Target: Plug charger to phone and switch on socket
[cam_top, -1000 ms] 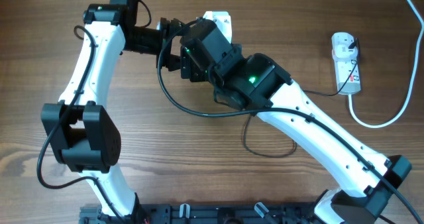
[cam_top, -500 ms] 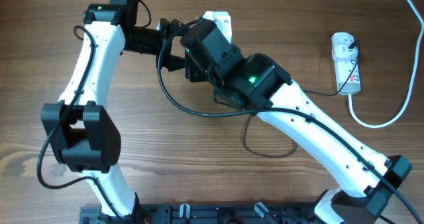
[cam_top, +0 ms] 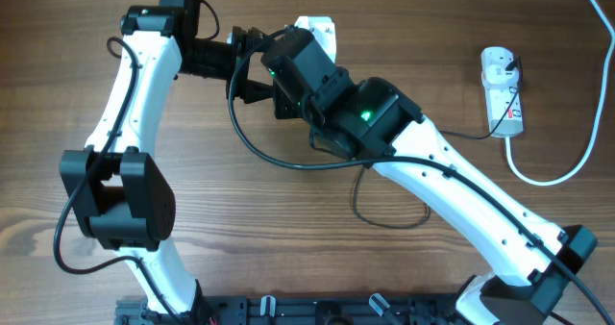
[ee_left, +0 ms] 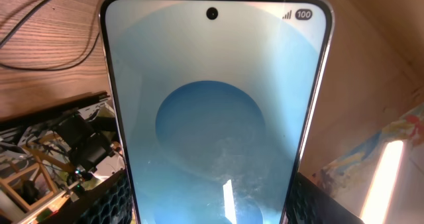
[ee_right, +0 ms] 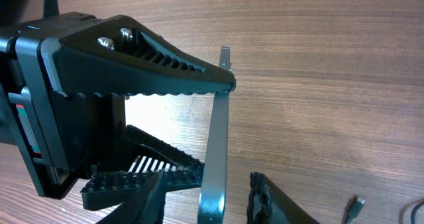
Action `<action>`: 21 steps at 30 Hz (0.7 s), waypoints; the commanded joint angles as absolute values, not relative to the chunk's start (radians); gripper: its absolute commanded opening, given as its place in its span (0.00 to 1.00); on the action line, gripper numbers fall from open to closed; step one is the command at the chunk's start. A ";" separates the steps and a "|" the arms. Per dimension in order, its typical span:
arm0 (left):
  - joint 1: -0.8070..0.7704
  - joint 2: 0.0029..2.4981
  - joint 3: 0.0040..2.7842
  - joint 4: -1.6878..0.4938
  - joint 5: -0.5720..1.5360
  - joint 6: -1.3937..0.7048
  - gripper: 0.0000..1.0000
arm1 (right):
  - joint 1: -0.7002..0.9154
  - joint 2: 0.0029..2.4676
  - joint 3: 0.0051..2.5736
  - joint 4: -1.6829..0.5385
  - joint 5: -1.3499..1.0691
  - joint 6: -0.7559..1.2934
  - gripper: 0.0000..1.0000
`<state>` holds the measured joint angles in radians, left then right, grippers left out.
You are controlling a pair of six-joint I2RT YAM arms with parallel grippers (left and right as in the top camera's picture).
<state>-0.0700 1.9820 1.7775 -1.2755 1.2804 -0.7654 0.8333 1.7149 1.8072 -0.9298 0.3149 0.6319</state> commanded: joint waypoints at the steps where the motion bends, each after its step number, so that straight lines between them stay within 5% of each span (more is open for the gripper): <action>1: -0.068 1.957 1.781 -1.273 1.336 -0.771 0.61 | 0.832 1.691 1.825 -0.928 0.316 0.639 0.39; 21: -0.068 1.957 1.781 -1.272 1.345 -0.770 0.62 | 0.832 1.692 1.825 -0.931 0.316 0.639 0.29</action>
